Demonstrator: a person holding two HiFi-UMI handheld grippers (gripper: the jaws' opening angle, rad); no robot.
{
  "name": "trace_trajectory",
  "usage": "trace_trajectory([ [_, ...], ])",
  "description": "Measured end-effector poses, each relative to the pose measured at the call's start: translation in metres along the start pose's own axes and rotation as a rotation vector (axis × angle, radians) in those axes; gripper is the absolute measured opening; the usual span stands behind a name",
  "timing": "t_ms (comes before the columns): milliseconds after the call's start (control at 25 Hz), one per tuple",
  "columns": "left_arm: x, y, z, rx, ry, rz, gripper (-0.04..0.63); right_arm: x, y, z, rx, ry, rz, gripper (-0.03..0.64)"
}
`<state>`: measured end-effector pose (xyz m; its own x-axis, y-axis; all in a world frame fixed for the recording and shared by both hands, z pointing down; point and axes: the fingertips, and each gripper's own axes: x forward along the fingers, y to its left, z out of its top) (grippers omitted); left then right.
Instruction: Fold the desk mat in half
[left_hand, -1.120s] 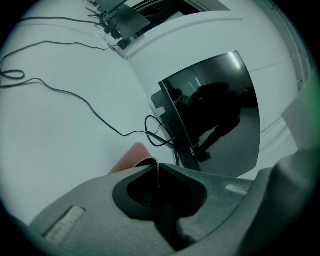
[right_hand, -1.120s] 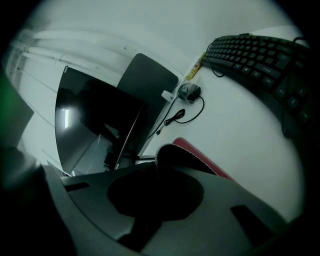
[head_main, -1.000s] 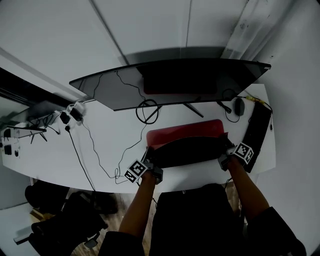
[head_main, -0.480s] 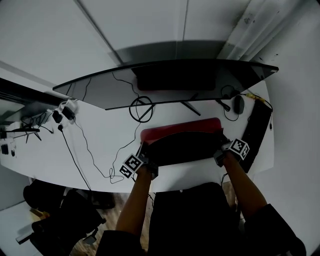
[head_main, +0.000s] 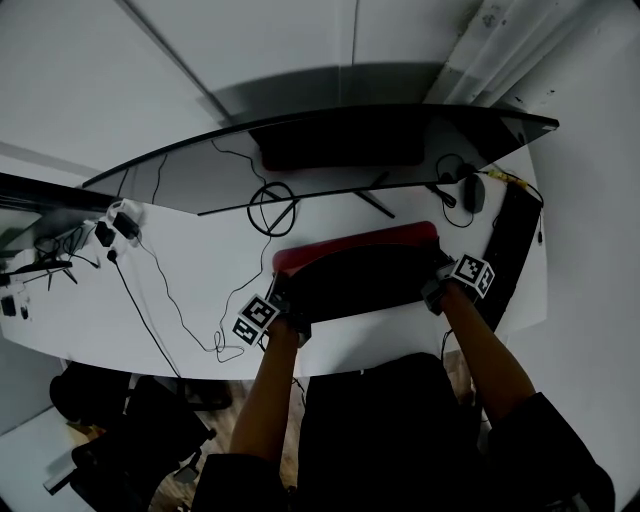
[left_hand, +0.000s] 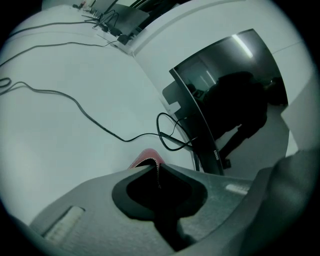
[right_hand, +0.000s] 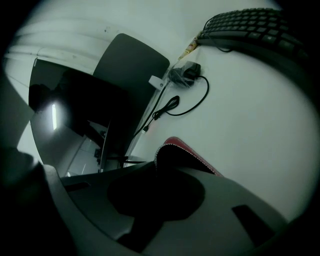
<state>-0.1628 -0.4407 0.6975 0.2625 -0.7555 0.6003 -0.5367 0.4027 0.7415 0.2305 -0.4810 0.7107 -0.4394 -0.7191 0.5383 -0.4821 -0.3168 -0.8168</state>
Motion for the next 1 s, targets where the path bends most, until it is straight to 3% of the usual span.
trace_trajectory([
  [600, 0.011, 0.003, 0.002, -0.004, 0.03, 0.071, 0.037, 0.011, -0.001, 0.005, 0.029, 0.01, -0.042, 0.034],
  [1000, 0.018, 0.006, 0.004, -0.019, 0.026, 0.101, 0.074, 0.017, 0.001, 0.006, 0.022, 0.007, -0.049, 0.058],
])
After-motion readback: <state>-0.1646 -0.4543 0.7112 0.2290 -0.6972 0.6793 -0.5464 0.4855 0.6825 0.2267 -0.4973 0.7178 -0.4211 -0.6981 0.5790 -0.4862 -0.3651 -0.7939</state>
